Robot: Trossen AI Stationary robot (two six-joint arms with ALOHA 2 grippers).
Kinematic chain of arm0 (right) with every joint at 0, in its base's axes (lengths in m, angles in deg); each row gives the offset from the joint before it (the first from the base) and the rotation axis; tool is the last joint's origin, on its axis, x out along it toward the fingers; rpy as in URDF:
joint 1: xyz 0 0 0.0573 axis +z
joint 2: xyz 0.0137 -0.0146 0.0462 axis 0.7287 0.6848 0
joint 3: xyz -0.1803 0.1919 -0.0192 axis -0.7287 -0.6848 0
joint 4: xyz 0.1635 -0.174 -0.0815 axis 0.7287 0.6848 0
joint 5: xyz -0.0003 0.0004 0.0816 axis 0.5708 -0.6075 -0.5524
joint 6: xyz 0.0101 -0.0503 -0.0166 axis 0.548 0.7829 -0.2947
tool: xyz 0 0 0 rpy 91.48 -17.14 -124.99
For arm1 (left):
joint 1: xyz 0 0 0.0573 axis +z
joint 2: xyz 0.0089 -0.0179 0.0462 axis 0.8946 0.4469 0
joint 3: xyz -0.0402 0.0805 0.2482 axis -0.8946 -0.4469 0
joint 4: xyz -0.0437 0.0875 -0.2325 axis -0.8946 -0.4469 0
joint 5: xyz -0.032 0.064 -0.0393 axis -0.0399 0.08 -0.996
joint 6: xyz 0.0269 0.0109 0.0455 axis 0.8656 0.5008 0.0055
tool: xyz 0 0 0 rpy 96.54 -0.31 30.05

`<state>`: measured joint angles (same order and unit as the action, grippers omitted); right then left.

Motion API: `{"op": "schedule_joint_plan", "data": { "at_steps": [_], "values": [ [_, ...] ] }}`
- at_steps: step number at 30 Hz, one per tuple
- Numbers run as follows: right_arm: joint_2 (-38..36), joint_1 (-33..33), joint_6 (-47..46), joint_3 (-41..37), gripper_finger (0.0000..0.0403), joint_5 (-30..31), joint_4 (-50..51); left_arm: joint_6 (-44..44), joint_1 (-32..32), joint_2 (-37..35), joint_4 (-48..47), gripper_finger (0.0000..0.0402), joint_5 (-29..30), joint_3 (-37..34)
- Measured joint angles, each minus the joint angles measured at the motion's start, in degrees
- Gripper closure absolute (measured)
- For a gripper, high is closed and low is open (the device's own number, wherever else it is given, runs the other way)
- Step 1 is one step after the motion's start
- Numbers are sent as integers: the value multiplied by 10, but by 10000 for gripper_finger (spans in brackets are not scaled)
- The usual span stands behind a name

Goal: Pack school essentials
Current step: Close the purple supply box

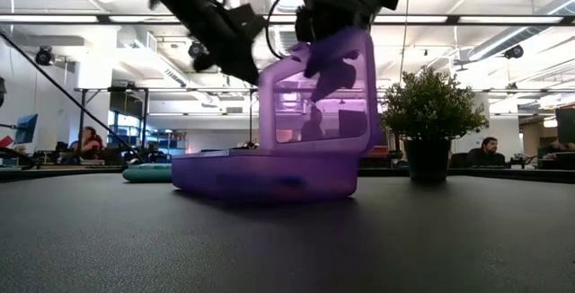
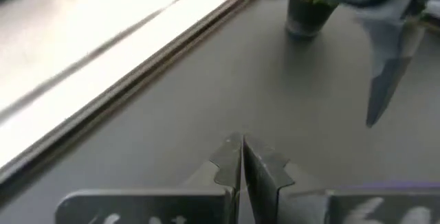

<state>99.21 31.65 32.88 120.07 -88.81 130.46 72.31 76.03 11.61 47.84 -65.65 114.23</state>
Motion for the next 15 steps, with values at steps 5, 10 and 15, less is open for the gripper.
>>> {"op": "schedule_joint_plan", "data": {
  "at_steps": [5, 10, 15],
  "values": [
    [12, 26, -15, 0, 75, 0, -45, -82, -14, -59, -128, 401, -2, 0],
    [37, 54, -32, 0, 75, 0, -84, -140, -46, -97, -195, 401, -6, 0],
    [71, 82, -70, 0, 75, 0, -126, -165, -88, -107, -234, 402, -8, 0]
  ]
}}
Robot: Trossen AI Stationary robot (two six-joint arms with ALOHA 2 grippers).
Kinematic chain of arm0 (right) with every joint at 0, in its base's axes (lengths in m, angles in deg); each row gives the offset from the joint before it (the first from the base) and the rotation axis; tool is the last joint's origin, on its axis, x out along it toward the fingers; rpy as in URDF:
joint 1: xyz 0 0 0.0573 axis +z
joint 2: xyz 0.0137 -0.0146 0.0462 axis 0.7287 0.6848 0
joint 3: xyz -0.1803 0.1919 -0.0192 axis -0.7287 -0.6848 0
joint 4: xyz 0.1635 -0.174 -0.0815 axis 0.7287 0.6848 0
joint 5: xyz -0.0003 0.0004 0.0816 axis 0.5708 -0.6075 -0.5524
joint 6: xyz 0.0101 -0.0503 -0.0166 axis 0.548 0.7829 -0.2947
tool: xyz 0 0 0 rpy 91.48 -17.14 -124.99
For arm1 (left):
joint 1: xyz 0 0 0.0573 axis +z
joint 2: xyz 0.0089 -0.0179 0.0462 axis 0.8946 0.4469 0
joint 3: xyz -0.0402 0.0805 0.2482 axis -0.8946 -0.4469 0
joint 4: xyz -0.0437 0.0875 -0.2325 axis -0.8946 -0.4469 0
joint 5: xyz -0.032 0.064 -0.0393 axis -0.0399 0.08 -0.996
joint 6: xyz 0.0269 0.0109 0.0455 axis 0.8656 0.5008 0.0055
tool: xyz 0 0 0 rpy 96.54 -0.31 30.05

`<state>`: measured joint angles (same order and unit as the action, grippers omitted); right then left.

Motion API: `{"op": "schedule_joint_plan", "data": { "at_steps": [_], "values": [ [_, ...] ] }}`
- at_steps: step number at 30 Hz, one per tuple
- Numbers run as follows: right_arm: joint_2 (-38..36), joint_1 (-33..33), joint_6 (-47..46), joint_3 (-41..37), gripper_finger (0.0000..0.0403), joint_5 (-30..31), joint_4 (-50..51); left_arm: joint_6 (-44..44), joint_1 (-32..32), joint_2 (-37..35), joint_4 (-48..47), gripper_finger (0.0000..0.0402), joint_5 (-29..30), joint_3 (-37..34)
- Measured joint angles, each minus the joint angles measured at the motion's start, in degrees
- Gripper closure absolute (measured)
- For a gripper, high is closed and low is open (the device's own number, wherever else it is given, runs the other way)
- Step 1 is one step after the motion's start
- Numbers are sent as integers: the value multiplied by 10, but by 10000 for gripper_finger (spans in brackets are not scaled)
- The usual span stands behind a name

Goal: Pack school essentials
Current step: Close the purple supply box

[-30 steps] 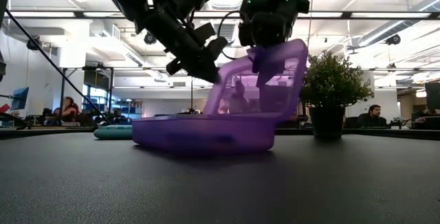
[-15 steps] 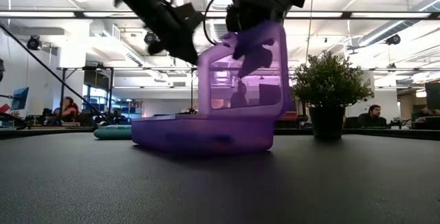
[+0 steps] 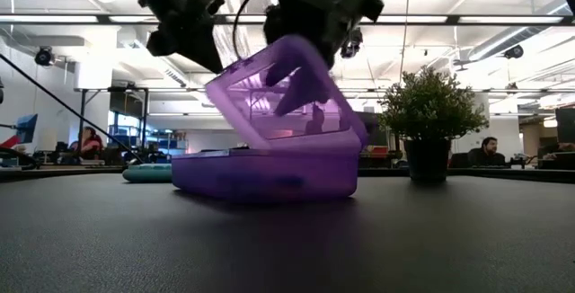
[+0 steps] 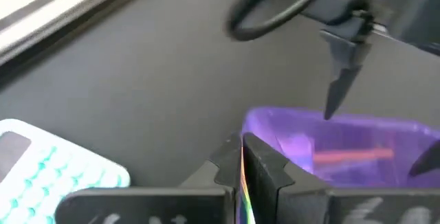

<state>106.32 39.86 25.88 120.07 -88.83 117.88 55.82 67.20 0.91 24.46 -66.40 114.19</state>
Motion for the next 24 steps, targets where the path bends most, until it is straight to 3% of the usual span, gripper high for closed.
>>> {"op": "schedule_joint_plan", "data": {
  "at_steps": [8, 15, 19, 24],
  "values": [
    [58, 40, -85, 1, 75, 4, -89, -37, -65, 1, -72, 401, -6, 0],
    [102, 58, -108, 4, 75, 46, -116, -49, -122, 1, -100, 401, -6, -2],
    [120, 59, -111, 6, 75, 58, -127, -44, -150, 1, -79, 401, -1, -27],
    [125, 60, -109, 5, 75, 71, -124, -62, -174, 1, 15, 401, 0, -103]
  ]
}}
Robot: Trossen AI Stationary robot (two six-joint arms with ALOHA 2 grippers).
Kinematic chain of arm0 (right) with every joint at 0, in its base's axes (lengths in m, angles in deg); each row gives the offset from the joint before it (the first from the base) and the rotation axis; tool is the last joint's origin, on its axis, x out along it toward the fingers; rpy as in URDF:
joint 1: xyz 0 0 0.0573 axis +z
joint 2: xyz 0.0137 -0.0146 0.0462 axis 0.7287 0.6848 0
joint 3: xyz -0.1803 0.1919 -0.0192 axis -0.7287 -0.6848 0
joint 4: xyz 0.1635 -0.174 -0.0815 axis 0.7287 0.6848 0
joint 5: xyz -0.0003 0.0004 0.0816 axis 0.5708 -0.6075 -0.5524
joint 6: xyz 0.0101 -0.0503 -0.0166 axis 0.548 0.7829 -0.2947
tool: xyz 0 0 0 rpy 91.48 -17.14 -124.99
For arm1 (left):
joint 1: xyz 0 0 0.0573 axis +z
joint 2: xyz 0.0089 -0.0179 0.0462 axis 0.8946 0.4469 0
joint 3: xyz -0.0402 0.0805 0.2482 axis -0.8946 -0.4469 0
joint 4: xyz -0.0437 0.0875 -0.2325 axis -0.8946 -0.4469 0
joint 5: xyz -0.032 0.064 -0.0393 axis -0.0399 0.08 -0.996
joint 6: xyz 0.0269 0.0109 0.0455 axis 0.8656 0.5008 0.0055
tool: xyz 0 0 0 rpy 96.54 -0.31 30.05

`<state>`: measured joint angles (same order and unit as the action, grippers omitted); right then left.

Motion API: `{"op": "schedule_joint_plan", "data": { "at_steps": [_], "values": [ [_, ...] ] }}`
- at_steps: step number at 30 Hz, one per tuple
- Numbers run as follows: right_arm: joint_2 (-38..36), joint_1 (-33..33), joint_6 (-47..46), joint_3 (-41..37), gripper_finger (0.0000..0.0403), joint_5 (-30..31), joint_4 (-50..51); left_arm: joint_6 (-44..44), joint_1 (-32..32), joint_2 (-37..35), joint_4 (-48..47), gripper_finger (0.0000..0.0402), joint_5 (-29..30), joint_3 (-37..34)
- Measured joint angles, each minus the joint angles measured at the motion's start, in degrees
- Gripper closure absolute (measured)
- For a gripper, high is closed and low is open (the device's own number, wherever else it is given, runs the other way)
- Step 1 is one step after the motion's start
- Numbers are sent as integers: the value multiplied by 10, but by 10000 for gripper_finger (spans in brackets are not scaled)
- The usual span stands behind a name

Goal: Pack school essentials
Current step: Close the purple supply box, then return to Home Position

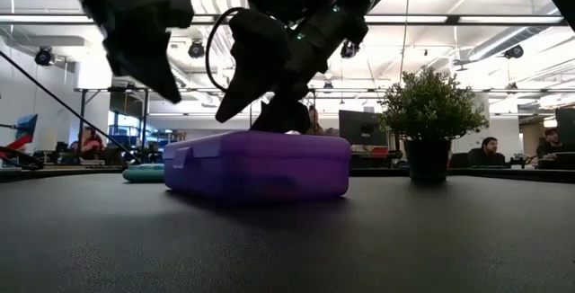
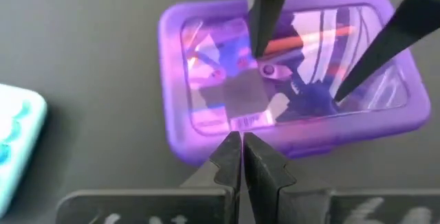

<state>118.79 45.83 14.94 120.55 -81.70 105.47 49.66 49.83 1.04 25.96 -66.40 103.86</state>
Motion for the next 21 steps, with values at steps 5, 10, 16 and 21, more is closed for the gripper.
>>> {"op": "schedule_joint_plan", "data": {
  "at_steps": [5, 10, 16, 21],
  "values": [
    [-34, -7, 27, -2, 75, 5, 27, -44, -5, -4, -2, 401, 0, -31],
    [-91, -15, 41, -6, 75, 26, 85, -5, -19, -29, 15, 402, -1, -32],
    [-174, 4, 67, -8, 75, 104, 151, 48, -33, -115, 13, 402, 13, -35],
    [-237, 32, 74, -18, 75, 150, 174, 77, -45, -216, 11, 402, 18, -54]
  ]
}}
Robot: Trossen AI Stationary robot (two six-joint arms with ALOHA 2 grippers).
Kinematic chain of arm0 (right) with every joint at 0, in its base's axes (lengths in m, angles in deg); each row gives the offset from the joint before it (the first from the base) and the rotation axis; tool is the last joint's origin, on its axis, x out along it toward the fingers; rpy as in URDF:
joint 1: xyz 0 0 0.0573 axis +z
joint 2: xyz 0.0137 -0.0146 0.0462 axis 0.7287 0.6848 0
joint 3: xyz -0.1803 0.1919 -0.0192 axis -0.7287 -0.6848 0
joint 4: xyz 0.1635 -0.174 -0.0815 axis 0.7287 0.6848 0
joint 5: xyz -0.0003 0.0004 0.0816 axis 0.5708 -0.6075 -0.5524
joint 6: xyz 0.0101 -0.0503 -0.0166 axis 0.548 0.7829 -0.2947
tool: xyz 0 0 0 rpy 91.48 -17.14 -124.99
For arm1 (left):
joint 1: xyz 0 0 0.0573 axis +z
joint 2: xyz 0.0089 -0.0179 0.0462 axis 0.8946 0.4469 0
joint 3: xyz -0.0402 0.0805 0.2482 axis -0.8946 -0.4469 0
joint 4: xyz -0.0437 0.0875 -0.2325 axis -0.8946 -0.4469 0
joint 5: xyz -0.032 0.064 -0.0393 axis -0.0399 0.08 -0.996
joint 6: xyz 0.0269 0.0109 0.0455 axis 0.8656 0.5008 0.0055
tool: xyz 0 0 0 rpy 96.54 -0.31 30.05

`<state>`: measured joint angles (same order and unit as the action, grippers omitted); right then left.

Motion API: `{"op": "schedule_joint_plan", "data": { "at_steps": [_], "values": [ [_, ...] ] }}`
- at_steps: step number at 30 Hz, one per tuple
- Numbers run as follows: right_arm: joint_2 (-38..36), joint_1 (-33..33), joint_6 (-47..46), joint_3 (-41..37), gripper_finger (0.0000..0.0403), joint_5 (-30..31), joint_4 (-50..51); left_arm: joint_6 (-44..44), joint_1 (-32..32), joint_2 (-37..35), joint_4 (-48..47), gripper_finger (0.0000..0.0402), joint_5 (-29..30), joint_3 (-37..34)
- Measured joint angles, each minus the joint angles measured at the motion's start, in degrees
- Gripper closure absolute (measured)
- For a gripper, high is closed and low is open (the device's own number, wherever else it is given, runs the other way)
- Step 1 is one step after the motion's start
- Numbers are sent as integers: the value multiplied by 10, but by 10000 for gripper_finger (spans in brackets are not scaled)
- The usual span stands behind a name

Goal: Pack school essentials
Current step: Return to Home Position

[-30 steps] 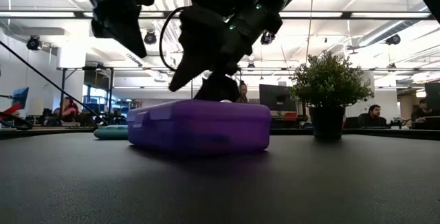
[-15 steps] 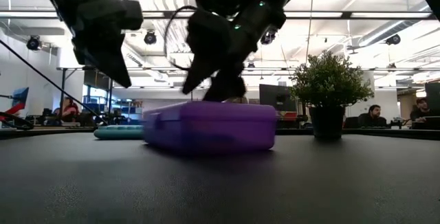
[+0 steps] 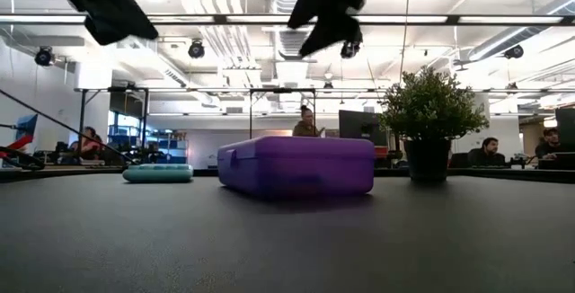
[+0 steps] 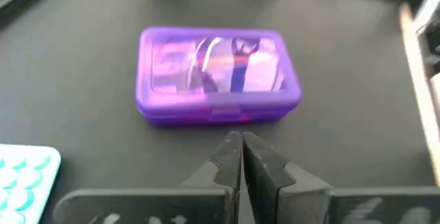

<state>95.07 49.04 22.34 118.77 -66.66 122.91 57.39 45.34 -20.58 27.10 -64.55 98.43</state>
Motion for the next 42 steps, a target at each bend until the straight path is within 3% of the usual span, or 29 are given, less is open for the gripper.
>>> {"op": "schedule_joint_plan", "data": {
  "at_steps": [10, 24, 32, 42],
  "values": [
    [-137, 74, -27, -106, 75, 73, -15, 31, -11, -175, 14, 402, 11, -63],
    [-330, 171, -111, -327, 75, 172, -191, 94, -11, -355, 114, 402, 9, -183],
    [-409, 189, -112, -436, 75, 175, -307, 96, -11, -485, 122, 402, 6, -224],
    [-458, 189, -105, -560, 75, 175, -443, 125, -11, -473, 137, 402, -30, -242]
  ]
}}
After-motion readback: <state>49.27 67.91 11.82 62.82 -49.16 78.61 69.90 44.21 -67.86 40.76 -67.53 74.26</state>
